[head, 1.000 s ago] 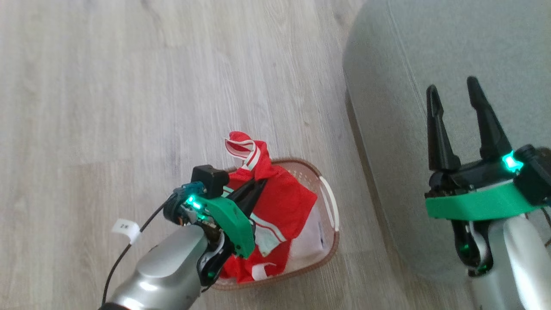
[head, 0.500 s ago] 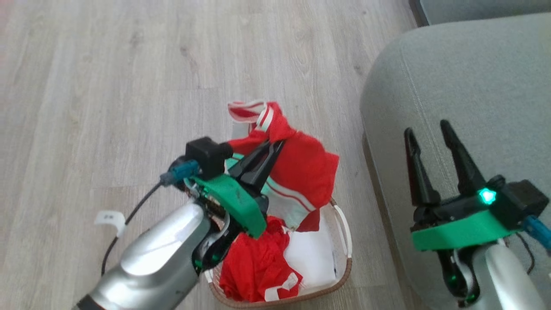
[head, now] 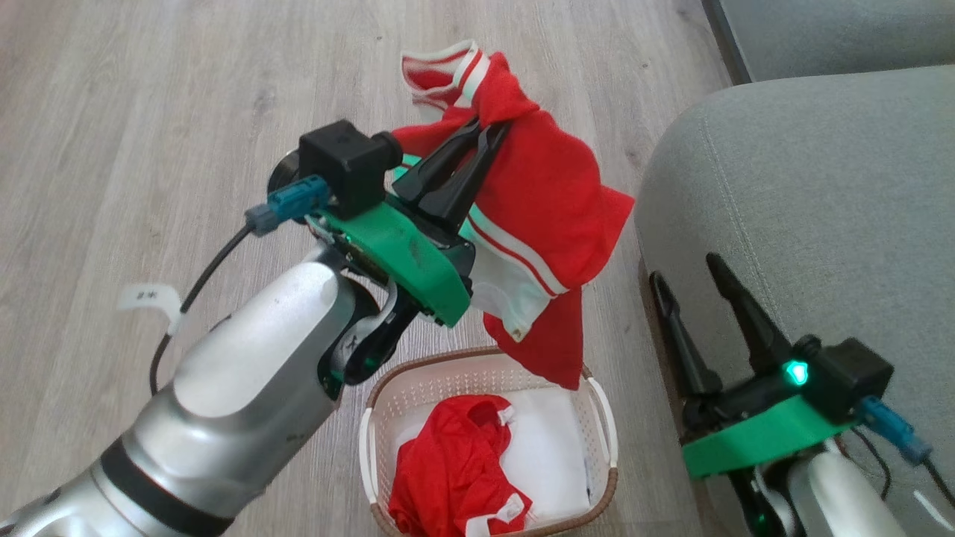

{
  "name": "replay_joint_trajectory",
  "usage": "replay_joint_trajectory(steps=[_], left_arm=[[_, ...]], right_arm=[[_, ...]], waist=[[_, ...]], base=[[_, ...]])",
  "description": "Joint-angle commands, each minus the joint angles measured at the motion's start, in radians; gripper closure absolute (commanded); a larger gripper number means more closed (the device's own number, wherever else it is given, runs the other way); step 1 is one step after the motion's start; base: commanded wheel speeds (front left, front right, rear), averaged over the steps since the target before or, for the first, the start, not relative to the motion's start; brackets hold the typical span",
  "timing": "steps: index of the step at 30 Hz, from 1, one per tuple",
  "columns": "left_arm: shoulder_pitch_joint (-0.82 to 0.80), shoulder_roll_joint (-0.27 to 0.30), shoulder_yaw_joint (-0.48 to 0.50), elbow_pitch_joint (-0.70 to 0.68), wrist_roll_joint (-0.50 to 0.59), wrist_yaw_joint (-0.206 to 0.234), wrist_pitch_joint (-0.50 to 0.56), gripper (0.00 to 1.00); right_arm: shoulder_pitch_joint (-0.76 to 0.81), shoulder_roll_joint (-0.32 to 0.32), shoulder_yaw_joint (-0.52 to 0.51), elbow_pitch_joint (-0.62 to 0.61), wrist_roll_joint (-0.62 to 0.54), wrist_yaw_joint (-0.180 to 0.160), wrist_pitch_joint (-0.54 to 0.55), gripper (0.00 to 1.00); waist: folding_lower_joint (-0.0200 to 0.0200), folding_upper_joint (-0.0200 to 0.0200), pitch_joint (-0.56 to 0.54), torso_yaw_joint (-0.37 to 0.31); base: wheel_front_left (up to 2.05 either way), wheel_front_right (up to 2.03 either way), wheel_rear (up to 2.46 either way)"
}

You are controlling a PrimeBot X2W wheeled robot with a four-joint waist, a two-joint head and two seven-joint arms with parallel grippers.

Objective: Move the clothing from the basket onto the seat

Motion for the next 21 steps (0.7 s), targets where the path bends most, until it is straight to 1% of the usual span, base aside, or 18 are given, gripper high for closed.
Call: replay_joint_trajectory(steps=[1,9,12,16,21], left_arm=[[-0.075,0.022,0.051,-0.033,0.002,0.006,0.001,1.0],[-0.083,0.019,0.049,-0.045,-0.001,0.014,0.008,1.0],[-0.086,0.019,0.048,-0.048,0.0,0.017,0.01,1.0],[-0.089,0.017,0.044,-0.054,-0.001,0.017,0.014,1.0],[-0.086,0.008,0.033,-0.062,-0.004,0.016,0.016,1.0]], right_arm=[[-0.001,-0.015,0.025,-0.028,0.007,0.0,0.001,0.0],[-0.008,-0.033,0.068,-0.024,0.023,0.0,0.002,0.0],[-0.035,-0.046,0.096,-0.009,0.039,0.0,0.006,0.0],[-0.096,-0.069,0.156,0.034,0.067,0.0,0.02,0.0],[-0.183,-0.089,0.213,0.117,0.101,0.0,0.047,0.0]], waist=[[0.0001,-0.0001,-0.001,-0.001],[0.0001,-0.0001,0.0,-0.003],[0.0001,-0.0001,0.005,-0.004],[0.0001,-0.0001,0.008,0.002],[0.0001,-0.0001,0.006,0.018]], base=[[0.0,0.0,0.0],[0.0,0.0,0.0],[0.0,0.0,0.0],[0.0,0.0,0.0],[0.0,0.0,0.0]])
